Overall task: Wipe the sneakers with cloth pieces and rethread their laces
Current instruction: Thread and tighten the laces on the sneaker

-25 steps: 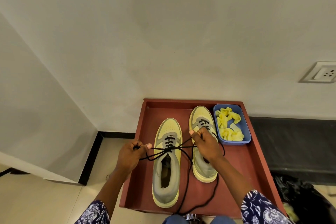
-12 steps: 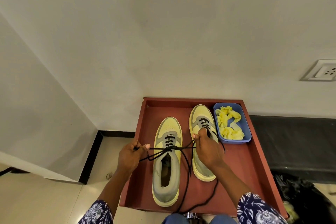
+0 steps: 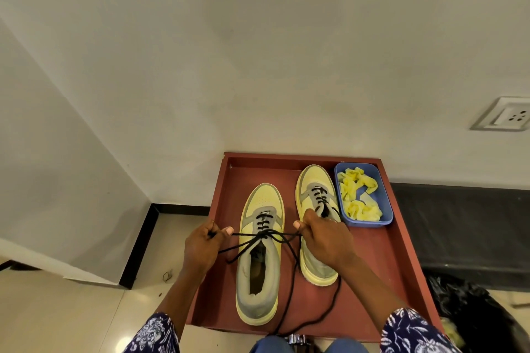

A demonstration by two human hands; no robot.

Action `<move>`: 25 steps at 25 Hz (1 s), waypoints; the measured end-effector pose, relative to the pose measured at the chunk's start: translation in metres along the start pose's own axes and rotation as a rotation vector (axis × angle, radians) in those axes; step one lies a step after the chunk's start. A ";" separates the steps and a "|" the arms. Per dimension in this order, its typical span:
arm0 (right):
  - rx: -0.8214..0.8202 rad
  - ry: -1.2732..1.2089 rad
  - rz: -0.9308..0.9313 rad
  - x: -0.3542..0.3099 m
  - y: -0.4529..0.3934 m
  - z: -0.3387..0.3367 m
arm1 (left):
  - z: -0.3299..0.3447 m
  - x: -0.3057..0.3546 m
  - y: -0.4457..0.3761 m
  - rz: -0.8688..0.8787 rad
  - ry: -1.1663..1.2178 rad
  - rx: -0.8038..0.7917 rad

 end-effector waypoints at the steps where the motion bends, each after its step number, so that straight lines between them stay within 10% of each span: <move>1: 0.002 -0.001 -0.013 -0.002 0.001 0.000 | 0.001 0.001 0.000 0.018 -0.007 -0.017; 12: -0.392 -0.057 0.048 -0.030 -0.012 0.019 | 0.015 0.015 0.007 0.212 -0.197 -0.346; 25: -0.396 -0.126 0.037 -0.037 -0.025 0.025 | 0.025 0.029 0.009 0.734 -0.702 -0.338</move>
Point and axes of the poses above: each hand's wrist, its own y-axis away from the middle knuckle, its own z-axis out of the palm, x = y × z, the point moved 3 cm from there along -y, towards the middle knuckle, and after that the axes turned 13 degrees about x, right-handed, at the moved point
